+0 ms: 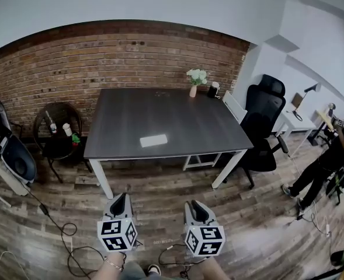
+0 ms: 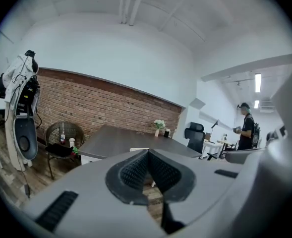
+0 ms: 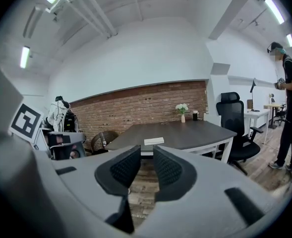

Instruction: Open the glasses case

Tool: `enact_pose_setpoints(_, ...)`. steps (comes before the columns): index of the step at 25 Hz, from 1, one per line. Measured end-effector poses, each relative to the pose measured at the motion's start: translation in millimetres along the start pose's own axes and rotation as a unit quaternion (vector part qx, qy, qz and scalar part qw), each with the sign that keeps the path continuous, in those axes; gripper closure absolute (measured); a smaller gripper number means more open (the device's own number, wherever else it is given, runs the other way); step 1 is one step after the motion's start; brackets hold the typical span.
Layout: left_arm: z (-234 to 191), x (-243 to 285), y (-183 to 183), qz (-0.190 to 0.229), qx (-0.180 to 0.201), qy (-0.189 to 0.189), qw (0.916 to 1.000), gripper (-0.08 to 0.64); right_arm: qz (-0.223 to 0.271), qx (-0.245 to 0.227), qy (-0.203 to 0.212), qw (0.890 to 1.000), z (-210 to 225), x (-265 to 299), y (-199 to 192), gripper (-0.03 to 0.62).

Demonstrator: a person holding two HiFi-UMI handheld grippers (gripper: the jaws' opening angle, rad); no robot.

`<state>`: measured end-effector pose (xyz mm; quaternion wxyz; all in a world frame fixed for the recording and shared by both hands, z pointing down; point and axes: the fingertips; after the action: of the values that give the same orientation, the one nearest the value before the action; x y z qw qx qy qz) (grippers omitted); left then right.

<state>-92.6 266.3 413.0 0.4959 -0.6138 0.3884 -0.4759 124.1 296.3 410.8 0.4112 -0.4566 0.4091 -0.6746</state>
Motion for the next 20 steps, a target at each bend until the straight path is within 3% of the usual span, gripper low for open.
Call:
enact_pose_setpoints(10,0,46,-9,-0.027,0.006,0.017,0.9995,0.565,-0.014,0.025,0.01,1.0,35,51,4,0.514)
enact_pose_setpoints(20,-26,143,12,-0.032,0.013,0.016,0.9993,0.565,-0.008,0.037,0.005,0.999,58,140,40,0.515)
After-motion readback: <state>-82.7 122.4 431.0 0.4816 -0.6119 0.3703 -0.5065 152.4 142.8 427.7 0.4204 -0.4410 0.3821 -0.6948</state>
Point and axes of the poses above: the fingertips, and each gripper's own axes: x forward along the fingers, z to its right, y out of its top, and after that the axes turned 10 degrees about x, right-handed
